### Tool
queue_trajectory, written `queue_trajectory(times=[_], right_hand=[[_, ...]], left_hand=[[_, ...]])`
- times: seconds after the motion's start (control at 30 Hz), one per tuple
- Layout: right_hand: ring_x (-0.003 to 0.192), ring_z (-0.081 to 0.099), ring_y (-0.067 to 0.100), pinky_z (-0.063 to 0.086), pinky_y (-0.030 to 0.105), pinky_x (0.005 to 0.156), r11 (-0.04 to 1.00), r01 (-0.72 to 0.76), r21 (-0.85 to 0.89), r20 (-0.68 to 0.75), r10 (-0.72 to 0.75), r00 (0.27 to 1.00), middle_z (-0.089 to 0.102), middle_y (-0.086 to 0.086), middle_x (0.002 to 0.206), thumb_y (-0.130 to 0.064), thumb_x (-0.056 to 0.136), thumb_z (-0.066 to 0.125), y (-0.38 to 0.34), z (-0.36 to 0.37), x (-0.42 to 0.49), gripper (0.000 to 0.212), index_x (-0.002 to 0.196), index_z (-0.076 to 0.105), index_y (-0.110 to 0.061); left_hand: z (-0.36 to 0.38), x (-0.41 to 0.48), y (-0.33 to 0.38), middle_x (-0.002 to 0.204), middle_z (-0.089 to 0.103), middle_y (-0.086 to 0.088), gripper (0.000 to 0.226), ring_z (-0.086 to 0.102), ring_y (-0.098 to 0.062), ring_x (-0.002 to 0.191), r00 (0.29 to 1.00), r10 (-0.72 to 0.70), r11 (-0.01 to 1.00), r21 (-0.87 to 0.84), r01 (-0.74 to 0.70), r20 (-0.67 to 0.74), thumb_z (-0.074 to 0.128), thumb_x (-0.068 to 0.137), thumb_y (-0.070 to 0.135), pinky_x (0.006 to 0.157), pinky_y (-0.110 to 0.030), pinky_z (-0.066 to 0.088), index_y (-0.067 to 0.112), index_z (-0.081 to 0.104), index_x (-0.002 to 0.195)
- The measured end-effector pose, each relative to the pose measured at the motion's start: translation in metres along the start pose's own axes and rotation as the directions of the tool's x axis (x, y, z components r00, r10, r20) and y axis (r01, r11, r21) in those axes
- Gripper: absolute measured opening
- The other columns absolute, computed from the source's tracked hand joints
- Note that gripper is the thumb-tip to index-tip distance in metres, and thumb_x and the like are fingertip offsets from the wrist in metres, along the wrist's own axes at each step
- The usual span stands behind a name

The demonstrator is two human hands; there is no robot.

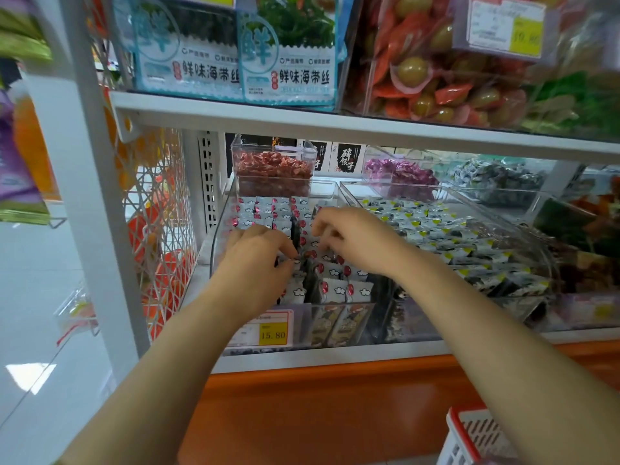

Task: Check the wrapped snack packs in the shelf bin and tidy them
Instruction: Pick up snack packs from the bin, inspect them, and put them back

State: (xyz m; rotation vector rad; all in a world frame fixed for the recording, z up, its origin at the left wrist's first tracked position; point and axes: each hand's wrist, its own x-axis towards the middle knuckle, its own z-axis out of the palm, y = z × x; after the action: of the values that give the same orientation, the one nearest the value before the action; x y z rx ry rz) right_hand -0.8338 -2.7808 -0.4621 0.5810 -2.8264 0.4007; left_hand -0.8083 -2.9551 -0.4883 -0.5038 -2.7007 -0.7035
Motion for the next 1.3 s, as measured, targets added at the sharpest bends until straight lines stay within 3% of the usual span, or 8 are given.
queue_trajectory(times=[0.27,0.4,0.53,0.7,0.8,0.97,1.13,1.3], right_hand=[[0.107,0.05,0.024,0.04,0.034,0.082,0.951,0.007,-0.308,0.048,0.008,0.999,0.057,0.005,0.106,-0.021,0.085,0.065,-0.002,0.008,0.017,0.008,0.093,0.064,-0.022],[0.084,0.056,0.012,0.049,0.033,0.079,0.991,-0.065,0.113,-0.119,0.078,0.99,0.058,-0.008,0.085,-0.015,0.088,0.06,0.002,-0.016,0.002,0.007,0.084,0.056,-0.019],[0.07,0.055,0.004,0.046,0.025,0.064,0.912,-0.007,0.41,-0.42,0.196,0.886,0.055,-0.008,0.077,-0.011,0.092,0.053,0.007,-0.028,-0.029,0.012,0.083,0.05,-0.018],[0.065,0.056,0.01,0.049,0.02,0.048,0.515,0.038,0.856,-0.323,0.476,0.818,0.058,-0.002,0.071,-0.004,0.094,0.05,0.008,-0.017,-0.055,0.016,0.081,0.053,-0.014],[0.061,0.061,0.01,0.05,0.021,0.047,0.291,0.072,0.954,-0.217,0.501,0.838,0.067,-0.006,0.065,-0.003,0.094,0.049,0.007,-0.014,-0.062,0.013,0.083,0.055,-0.008],[0.066,0.066,0.014,0.055,0.023,0.057,-0.075,0.065,0.995,-0.026,0.435,0.9,0.071,0.004,0.078,-0.007,0.076,0.062,0.011,-0.011,-0.072,0.012,0.088,0.064,-0.004],[0.066,0.069,0.015,0.055,0.02,0.058,-0.13,0.059,0.99,0.0,0.418,0.909,0.072,0.005,0.076,-0.002,0.068,0.062,0.013,-0.006,-0.076,0.018,0.086,0.064,-0.001],[0.059,0.068,0.013,0.054,0.018,0.053,-0.172,0.081,0.982,0.003,0.44,0.898,0.072,0.005,0.071,0.0,0.067,0.06,0.012,-0.007,-0.078,0.019,0.086,0.063,0.0]], left_hand=[[0.001,0.0,0.002,0.126,0.052,-0.002,0.02,0.035,-0.023,0.124,1.0,-0.016,1.0,-0.017,0.016,-0.017,0.051,0.092,0.018,0.095,-0.027,0.025,0.023,0.061,0.109],[0.001,0.0,0.003,0.126,0.052,-0.003,0.023,0.036,-0.023,0.122,0.998,-0.026,0.998,-0.051,0.023,-0.057,0.05,0.093,0.017,0.09,-0.024,0.026,0.021,0.06,0.113],[-0.001,-0.001,0.009,0.132,0.05,-0.003,0.035,0.041,-0.02,0.123,0.995,-0.025,0.99,-0.138,0.012,-0.094,0.053,0.093,0.023,0.093,-0.023,0.03,0.019,0.053,0.128],[-0.003,-0.003,0.023,0.1,0.06,0.002,0.029,0.053,-0.009,0.082,0.998,-0.042,0.937,-0.348,0.02,-0.055,0.05,0.094,0.03,0.064,-0.013,0.04,0.017,0.056,0.119],[-0.006,-0.004,0.027,0.074,0.061,0.002,0.022,0.054,-0.014,0.067,0.995,-0.1,0.817,-0.57,0.082,0.0,0.048,0.095,0.027,0.059,-0.019,0.044,0.011,0.063,0.09],[-0.004,-0.002,0.026,0.08,0.067,-0.001,0.017,0.065,-0.011,0.075,0.967,-0.216,0.505,-0.833,0.226,0.132,0.056,0.091,0.022,0.064,-0.023,0.055,0.011,0.066,0.083],[-0.004,0.0,0.025,0.064,0.066,-0.002,0.012,0.064,-0.008,0.061,0.938,-0.251,0.07,-0.962,0.264,0.239,0.058,0.087,0.01,0.056,-0.016,0.052,0.007,0.062,0.077],[-0.003,0.0,0.023,0.062,0.063,-0.003,0.013,0.063,-0.007,0.056,0.923,-0.272,-0.062,-0.963,0.264,0.271,0.058,0.085,0.007,0.054,-0.015,0.052,0.006,0.056,0.072]])
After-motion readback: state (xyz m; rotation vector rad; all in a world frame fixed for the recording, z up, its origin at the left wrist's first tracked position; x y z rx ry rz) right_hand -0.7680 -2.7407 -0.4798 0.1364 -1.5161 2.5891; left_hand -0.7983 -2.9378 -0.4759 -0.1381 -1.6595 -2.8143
